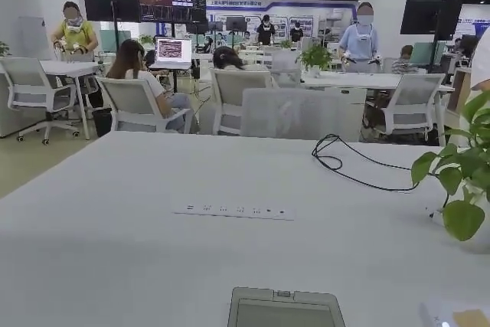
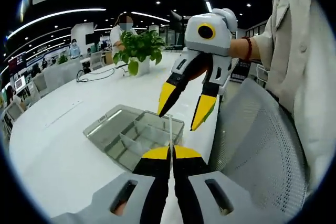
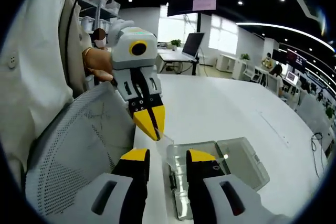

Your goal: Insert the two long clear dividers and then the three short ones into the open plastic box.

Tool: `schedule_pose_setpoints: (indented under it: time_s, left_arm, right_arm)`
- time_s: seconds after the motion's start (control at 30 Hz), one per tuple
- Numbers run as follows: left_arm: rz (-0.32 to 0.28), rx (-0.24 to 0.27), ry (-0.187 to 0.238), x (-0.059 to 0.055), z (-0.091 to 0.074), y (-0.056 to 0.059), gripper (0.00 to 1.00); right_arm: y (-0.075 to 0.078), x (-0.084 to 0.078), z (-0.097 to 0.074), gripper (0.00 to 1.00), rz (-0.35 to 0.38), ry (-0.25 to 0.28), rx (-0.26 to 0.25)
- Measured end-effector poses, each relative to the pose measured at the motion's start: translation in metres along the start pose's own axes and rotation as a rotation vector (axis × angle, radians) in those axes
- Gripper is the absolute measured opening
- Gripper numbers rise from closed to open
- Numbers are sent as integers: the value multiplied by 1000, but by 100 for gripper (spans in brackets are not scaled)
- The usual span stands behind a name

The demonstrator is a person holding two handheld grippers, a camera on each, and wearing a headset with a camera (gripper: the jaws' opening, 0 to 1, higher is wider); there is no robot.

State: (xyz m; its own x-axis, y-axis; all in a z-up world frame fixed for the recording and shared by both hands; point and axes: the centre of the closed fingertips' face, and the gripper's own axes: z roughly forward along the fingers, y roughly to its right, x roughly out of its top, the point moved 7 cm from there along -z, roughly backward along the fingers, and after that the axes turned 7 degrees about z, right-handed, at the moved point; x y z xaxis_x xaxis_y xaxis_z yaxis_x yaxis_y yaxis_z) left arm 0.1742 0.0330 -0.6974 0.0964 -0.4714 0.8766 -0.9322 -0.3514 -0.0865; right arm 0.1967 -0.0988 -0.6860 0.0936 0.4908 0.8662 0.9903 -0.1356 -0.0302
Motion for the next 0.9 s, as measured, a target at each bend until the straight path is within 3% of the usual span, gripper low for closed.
schedule_pose_setpoints:
  time_s: [0.2, 0.33, 0.47, 0.67, 0.9]
  left_arm:
    - [46, -74, 11, 3, 3, 9, 0]
    - [94, -122, -16, 2, 4, 15, 0]
    - [111, -159, -13, 2, 5, 19, 0]
    - [135, -189, 10, 5, 6, 22, 0]
    - [148, -217, 23, 5, 5, 23, 0]
  right_arm:
    - [-7, -4, 1, 24, -18, -19, 47]
    - [-12, -8, 1, 22, -21, -34, 95]
    - [-17, -12, 2, 19, -20, -52, 142]
    - [-23, -16, 2, 15, -21, -69, 194]
    - [-25, -18, 3, 9, -20, -64, 217]
